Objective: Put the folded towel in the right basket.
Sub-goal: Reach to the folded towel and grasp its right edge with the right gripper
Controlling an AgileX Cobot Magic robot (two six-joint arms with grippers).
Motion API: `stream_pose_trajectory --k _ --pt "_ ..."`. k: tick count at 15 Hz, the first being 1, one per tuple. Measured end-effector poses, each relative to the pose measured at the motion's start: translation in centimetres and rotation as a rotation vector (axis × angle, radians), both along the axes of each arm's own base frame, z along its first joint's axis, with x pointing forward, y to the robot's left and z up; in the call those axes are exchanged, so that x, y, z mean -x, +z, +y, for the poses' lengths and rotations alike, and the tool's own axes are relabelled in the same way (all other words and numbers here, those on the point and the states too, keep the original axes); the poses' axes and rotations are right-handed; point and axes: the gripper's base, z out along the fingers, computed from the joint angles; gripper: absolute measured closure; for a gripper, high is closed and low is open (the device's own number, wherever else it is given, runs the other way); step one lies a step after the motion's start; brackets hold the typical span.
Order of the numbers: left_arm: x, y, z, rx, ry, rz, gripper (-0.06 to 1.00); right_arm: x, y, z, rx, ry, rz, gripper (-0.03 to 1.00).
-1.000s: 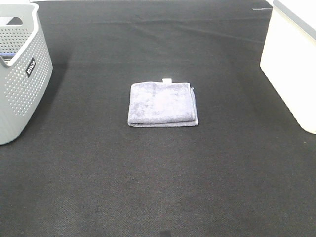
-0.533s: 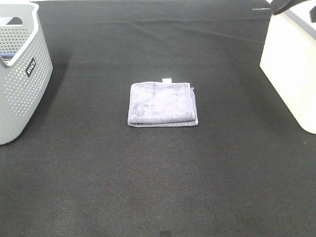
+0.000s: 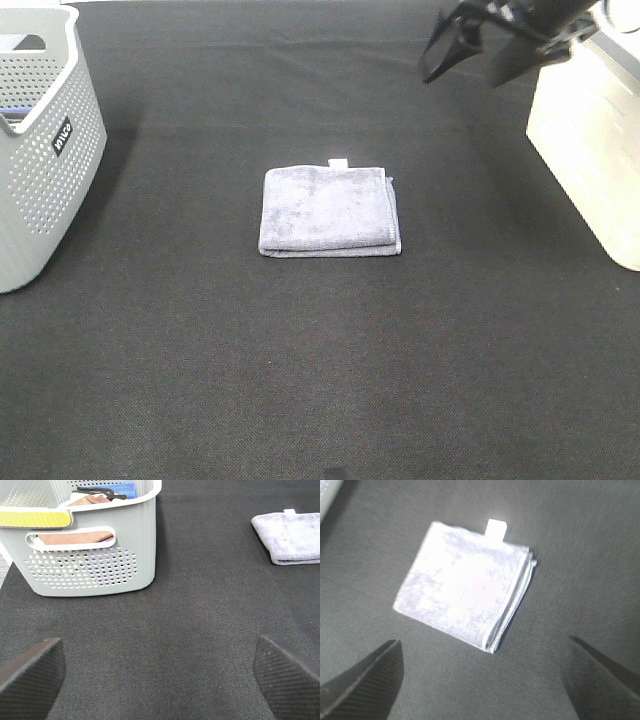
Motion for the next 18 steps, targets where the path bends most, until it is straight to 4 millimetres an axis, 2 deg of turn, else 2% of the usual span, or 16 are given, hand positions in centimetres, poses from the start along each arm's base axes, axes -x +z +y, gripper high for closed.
stream_pose_trajectory --k 2,5,7,8,12,15,18 --pt "0.0 0.0 0.0 0.0 0.0 0.0 -0.02 -2.0 -1.8 0.6 0.0 0.002 0.095 0.17" --pt "0.0 0.0 0.0 0.0 0.0 0.0 -0.02 -5.2 -5.9 1.6 0.003 0.004 0.281 0.17" --pt "0.0 0.0 0.0 0.0 0.0 0.0 -0.02 -7.0 -8.2 2.0 -0.005 -0.008 0.329 0.17" --pt "0.0 0.0 0.0 0.0 0.0 0.0 -0.02 -7.0 -8.2 2.0 -0.005 -0.008 0.329 0.17" --pt "0.0 0.0 0.0 0.0 0.0 0.0 -0.02 -9.2 -12.6 2.8 -0.04 -0.018 0.398 0.17" --pt "0.0 0.0 0.0 0.0 0.0 0.0 -0.02 -9.5 -16.4 3.1 -0.04 -0.019 0.472 0.17" --pt "0.0 0.0 0.0 0.0 0.0 0.0 -0.02 -9.5 -18.3 3.2 -0.053 -0.006 0.504 0.17"
